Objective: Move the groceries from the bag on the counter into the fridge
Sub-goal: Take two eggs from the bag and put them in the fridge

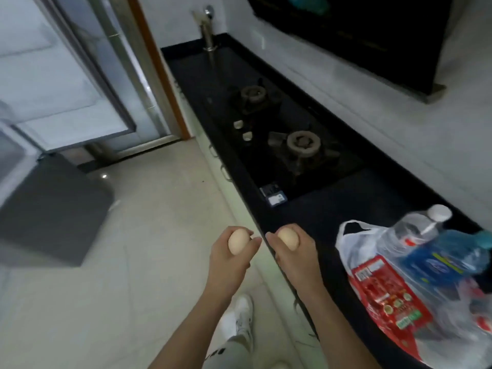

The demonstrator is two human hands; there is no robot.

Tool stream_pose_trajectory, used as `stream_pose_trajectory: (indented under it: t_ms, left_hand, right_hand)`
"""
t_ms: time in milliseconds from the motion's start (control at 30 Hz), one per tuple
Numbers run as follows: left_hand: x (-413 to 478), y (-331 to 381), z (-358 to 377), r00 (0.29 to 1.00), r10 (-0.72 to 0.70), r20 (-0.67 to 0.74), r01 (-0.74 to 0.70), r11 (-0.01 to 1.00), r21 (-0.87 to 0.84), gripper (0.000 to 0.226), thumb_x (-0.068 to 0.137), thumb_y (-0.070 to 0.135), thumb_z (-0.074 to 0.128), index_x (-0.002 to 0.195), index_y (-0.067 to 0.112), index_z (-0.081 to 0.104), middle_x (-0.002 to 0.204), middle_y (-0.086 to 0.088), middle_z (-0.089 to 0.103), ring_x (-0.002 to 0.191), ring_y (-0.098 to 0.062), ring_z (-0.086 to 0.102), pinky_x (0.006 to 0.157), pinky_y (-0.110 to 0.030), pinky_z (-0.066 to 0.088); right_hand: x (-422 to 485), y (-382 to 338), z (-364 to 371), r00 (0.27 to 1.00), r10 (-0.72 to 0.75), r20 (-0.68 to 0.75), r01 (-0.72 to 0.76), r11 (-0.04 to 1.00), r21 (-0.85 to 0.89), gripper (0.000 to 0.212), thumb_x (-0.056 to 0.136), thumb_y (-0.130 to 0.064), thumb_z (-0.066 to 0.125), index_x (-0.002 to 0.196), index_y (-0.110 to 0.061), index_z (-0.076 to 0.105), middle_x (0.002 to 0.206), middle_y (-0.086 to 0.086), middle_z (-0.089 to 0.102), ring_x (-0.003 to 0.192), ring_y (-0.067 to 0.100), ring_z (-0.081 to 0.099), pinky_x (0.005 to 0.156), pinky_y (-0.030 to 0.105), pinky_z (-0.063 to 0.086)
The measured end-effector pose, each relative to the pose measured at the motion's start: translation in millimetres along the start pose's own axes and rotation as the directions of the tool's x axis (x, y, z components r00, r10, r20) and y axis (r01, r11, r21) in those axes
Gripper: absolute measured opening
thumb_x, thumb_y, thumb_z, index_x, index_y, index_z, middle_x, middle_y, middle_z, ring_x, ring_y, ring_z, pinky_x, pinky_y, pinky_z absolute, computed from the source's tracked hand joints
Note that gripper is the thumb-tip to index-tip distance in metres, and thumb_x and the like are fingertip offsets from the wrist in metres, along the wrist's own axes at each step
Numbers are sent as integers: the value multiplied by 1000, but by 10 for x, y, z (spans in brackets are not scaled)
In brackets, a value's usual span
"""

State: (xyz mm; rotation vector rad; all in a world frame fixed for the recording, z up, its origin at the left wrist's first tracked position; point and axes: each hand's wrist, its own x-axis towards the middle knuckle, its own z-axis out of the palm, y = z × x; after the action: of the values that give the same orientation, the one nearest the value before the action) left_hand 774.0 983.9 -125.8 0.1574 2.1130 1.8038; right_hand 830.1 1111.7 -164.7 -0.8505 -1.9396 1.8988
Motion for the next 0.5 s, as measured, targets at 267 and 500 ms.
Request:
stream_pose_trajectory:
  t_ms: [267, 500]
  left_hand:
    - [-184, -156, -1041, 939, -71, -335, 50, 996, -71, 13, 85, 20, 74, 91, 15, 65, 74, 3, 60, 56, -8, 51, 50, -18, 44]
    - [-129, -310, -1970, 844, -114, -525, 58, 991, -122, 12, 84, 24, 75, 89, 18, 65, 72, 4, 61, 58, -11, 52, 51, -20, 44]
  right_hand:
    - [-94, -55, 1097, 959, -25, 282, 51, 995, -84, 34, 68, -54, 73, 75, -24, 57, 60, -5, 57, 57, 17, 54, 57, 36, 47]
    - [-97, -103, 2158, 899, -18, 437, 75, 991, -112, 37, 65, -55, 72, 76, -24, 57, 59, -7, 56, 57, 19, 53, 57, 37, 47]
